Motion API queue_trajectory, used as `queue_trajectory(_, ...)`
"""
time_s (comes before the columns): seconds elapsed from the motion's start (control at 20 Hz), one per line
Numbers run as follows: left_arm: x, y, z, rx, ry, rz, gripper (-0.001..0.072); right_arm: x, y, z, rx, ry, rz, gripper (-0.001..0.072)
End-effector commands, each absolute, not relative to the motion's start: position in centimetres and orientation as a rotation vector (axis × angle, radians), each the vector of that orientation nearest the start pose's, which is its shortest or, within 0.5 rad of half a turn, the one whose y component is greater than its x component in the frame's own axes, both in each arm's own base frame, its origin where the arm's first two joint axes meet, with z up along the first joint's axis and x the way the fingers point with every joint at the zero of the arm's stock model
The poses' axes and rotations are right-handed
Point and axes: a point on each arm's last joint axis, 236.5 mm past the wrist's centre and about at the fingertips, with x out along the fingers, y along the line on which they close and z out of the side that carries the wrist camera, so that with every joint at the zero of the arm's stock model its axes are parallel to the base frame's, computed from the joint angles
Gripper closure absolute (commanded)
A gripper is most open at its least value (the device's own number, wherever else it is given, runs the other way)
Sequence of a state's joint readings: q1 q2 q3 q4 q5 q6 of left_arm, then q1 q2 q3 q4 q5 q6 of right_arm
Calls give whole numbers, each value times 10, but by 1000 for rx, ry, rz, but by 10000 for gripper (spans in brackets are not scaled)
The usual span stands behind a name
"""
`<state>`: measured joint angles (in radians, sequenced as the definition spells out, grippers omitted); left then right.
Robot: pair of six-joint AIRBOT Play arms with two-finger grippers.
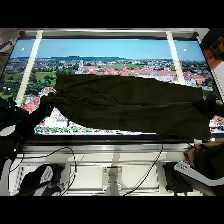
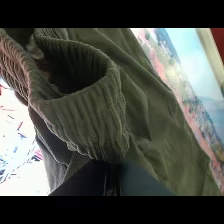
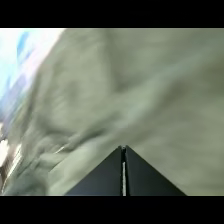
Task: Fold the clothes and pants, and hang the long-sleeved shirts on hangers.
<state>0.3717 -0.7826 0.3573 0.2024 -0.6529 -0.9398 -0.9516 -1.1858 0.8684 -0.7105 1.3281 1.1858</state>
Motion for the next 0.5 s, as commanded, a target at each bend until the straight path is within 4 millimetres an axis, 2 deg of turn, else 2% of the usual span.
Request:
queue_trajectory(0.0, 347, -29, 29, -932, 589, -101, 688, 219, -186, -17, 1134, 966, -486, 687)
queue_trajectory(0.05, 347, -32, 29, -931, 593, -108, 688, 203, -194, -22, 1133, 982, -544, 620)
queue_trajectory(0.1, 347, -34, 29, -929, 596, -114, 688, 190, -198, -28, 1152, 1010, -594, 424)
queue_trajectory(0.15, 347, -37, 29, -927, 600, -121, 688, 181, -197, -35, 1167, 1050, -622, 300)
queue_trajectory(0.2, 346, -39, 29, -926, 603, -127, 687, 171, -192, -42, 1177, 1111, -632, 243)
queue_trajectory(0.3, 346, -42, 30, -923, 607, -137, 687, 148, -185, -57, 1198, 1234, -674, 222)
queue_trajectory(0.4, 346, -43, 30, -922, 608, -140, 687, 141, -188, -65, 1221, 1252, -706, 232)
queue_trajectory(0.45, 346, -43, 30, -922, 608, -140, 687, 139, -197, -67, 1228, 1219, -735, 270)
